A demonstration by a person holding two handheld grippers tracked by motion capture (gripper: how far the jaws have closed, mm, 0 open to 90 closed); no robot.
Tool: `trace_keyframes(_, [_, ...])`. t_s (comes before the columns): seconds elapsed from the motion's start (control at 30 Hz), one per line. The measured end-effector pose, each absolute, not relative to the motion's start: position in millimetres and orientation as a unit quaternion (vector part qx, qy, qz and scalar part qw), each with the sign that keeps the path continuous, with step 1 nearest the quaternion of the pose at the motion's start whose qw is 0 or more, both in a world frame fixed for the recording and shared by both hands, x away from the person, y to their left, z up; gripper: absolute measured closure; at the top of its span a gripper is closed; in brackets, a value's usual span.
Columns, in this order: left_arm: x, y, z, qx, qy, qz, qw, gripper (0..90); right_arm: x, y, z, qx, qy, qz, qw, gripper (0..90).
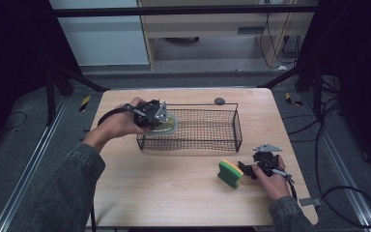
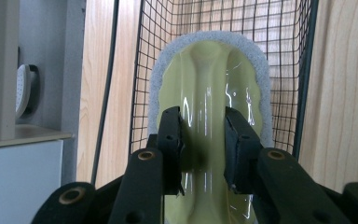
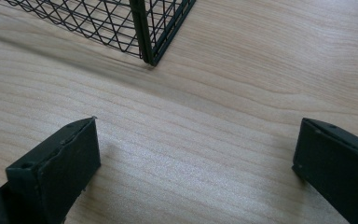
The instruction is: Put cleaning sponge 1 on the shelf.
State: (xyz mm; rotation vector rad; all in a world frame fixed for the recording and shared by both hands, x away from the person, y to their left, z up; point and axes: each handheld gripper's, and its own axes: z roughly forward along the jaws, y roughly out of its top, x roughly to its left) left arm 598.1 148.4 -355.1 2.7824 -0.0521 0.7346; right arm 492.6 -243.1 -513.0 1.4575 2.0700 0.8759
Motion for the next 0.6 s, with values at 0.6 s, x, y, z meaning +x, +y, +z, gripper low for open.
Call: trace_keyframes(0.6, [600, 147, -366, 0.962, -0.016, 0.241, 0.125, 70.8, 493, -243, -513, 0.529, 0.752, 0.318, 0.229, 0.7])
